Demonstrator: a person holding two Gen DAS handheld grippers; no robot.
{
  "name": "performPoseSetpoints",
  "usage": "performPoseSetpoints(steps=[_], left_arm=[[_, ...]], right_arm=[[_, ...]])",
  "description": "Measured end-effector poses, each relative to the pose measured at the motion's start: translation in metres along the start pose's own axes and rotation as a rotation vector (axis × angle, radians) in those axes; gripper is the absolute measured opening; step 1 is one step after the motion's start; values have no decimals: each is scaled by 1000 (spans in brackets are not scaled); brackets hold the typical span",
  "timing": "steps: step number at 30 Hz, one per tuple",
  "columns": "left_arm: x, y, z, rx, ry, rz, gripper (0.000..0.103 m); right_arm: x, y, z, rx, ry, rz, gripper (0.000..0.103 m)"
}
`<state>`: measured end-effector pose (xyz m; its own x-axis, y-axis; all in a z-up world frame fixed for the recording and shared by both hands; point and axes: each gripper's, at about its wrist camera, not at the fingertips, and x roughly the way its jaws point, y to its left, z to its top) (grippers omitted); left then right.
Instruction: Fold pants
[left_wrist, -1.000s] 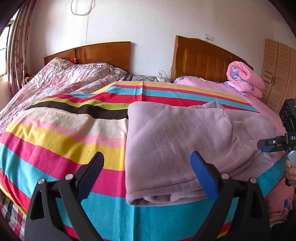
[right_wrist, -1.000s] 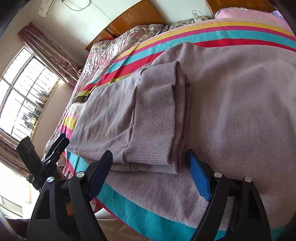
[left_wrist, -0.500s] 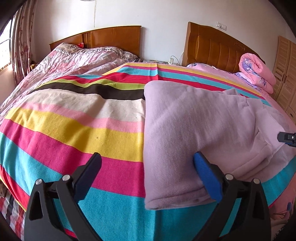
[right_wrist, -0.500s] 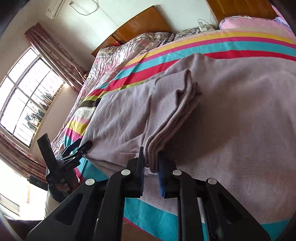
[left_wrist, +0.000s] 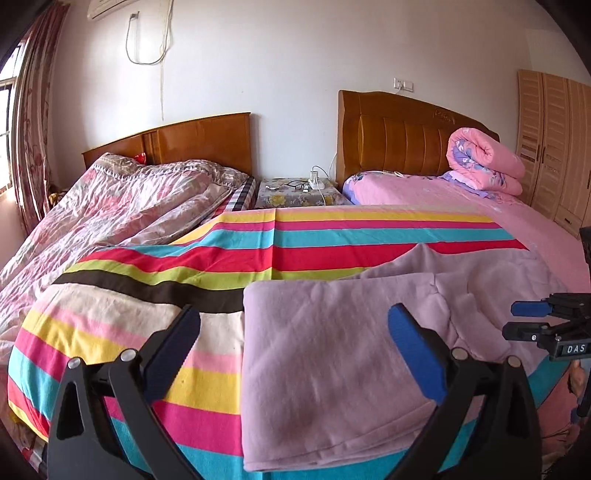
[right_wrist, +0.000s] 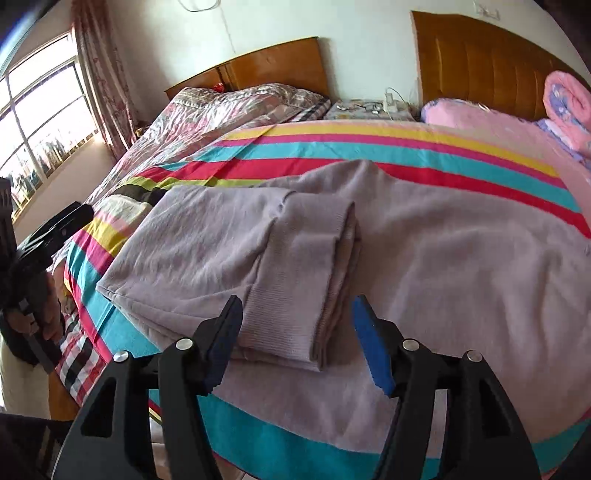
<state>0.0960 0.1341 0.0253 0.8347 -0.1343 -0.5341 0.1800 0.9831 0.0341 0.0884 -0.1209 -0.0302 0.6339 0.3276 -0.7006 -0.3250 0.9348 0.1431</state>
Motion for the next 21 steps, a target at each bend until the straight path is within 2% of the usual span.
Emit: performPoseSetpoints(steps=[4, 6, 8, 12, 14, 17, 18, 20, 21], left_arm=[[41, -26, -10, 72, 113, -24, 102], [59, -32, -28, 95, 182, -26, 102], [76, -35, -48, 134, 259, 0, 102], [69, -28, -43, 131, 260, -1, 102], [61, -22, -24, 119, 218, -2, 102], [54, -18, 16, 67, 161, -86, 102], [57, -20, 28, 67, 150, -97, 102], [71, -29, 45, 94, 146, -88, 102], [84, -34, 49, 105, 169, -83, 102]], right_arm=[[28, 33, -4, -147, 40, -16, 61], [45, 37, -16, -193, 90, -56, 61], [46, 35, -28, -228, 69, -56, 63], [37, 23, -23, -214, 103, 3, 64], [27, 15, -11, -202, 76, 1, 66], [23, 11, 13, -249, 28, -57, 68], [26, 9, 22, -264, 19, -50, 69], [37, 8, 37, -279, 11, -22, 69], [47, 5, 44, -277, 21, -11, 69]])
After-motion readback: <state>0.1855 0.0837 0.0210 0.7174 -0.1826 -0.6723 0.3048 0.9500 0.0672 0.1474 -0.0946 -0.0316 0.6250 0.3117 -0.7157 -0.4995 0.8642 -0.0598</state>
